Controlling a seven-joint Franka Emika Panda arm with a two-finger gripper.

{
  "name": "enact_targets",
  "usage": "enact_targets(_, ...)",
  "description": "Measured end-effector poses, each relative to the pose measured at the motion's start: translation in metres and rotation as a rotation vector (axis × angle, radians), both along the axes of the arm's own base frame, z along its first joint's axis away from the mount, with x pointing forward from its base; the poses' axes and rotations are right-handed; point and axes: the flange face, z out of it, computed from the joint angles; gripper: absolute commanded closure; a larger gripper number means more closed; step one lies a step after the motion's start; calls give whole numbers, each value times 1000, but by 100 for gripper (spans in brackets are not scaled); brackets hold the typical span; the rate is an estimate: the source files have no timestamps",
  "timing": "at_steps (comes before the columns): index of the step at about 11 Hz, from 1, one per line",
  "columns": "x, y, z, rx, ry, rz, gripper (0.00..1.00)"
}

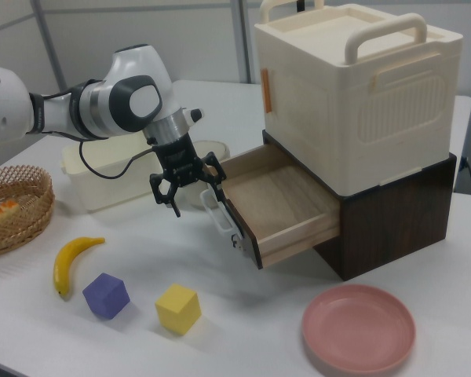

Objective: Open the drawer

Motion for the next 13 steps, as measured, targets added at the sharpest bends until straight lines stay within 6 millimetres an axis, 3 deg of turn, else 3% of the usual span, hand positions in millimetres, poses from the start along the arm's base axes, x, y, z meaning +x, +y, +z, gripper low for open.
enact_targets(2,0,0,1,2,-6,-16,0)
enact_targets(4,-1,6,7,16,-35,-143,0)
enact_targets(7,-15,60,39,77,-22,-473,0)
enact_targets(9,-22,78,59,85,-46,-604,0)
enact_targets(11,-27,67,76,137,-58,-673,0)
enact_targets(13,-33,40,98,153,-54,-730,0)
